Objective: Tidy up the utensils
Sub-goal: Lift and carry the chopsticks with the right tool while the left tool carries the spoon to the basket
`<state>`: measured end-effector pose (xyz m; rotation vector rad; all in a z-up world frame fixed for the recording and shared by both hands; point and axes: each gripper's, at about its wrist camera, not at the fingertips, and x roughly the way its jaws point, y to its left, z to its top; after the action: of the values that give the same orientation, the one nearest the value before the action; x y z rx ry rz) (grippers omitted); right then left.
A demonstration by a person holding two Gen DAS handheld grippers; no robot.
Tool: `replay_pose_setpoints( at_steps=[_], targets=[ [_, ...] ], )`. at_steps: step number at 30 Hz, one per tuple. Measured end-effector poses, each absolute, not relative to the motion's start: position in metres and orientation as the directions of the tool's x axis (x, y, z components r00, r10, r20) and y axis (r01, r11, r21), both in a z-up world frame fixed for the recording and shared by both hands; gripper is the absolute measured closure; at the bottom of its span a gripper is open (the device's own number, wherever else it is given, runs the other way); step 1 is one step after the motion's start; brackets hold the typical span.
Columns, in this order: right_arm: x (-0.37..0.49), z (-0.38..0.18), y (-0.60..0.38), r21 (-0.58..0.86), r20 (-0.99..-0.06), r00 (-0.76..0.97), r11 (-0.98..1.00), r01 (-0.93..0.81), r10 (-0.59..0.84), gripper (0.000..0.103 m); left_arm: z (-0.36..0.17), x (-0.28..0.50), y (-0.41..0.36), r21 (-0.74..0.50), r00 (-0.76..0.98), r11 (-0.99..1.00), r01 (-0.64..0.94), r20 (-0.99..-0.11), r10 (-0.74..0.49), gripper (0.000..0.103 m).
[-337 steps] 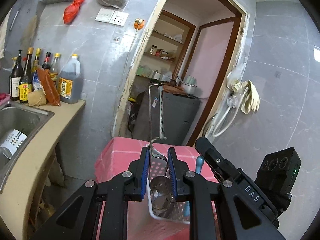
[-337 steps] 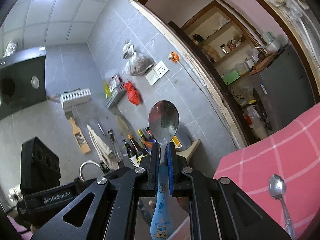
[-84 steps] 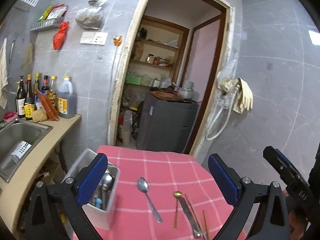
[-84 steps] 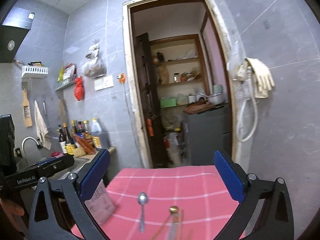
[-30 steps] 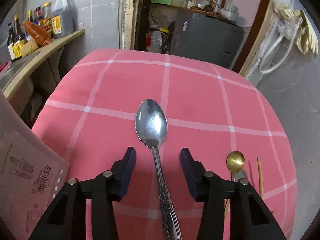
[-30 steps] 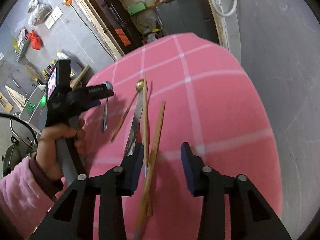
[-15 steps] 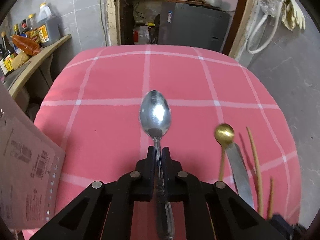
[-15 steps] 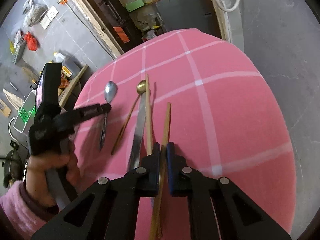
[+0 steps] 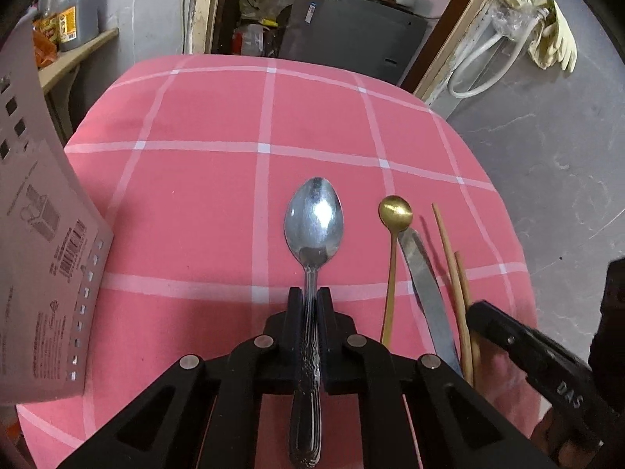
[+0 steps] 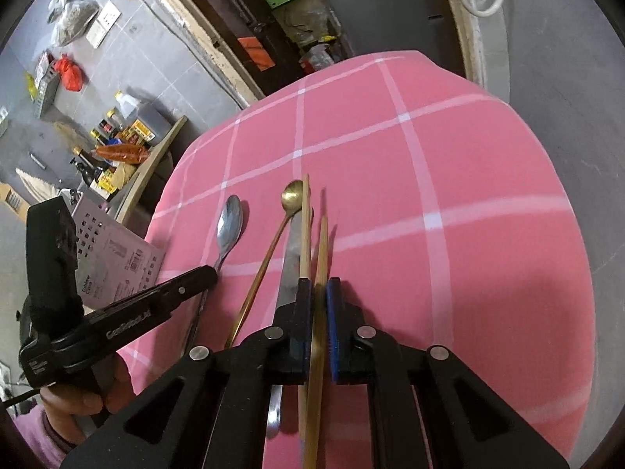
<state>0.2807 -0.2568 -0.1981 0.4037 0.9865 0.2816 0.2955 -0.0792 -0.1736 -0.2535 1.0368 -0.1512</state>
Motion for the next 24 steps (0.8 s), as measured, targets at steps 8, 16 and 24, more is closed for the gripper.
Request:
replay_pose_setpoints(
  at_steps=[8,16,24],
  targets=[
    [0.308,-0.198,-0.251,0.459,-0.760,0.458,0.880,-0.122,0.460,0.083,-0.173,0.322,-0.071,-0.343,0.548,0.939,-0.012,-0.788,-0.281,0.068],
    [0.322,-0.202,-0.242,0.457,-0.778,0.406,0.875,-0.159,0.480,0.081,-0.179,0.344,-0.067,-0.390,0.540,0.921,0.019,-0.771,-0.338,0.069],
    [0.327,-0.212,-0.239,0.483,-0.777,0.372,0.860,-0.168,0.509,0.085,-0.182,0.351,-0.075,-0.348,0.498,0.936,0.057,-0.802,-0.329,0.094]
  ],
)
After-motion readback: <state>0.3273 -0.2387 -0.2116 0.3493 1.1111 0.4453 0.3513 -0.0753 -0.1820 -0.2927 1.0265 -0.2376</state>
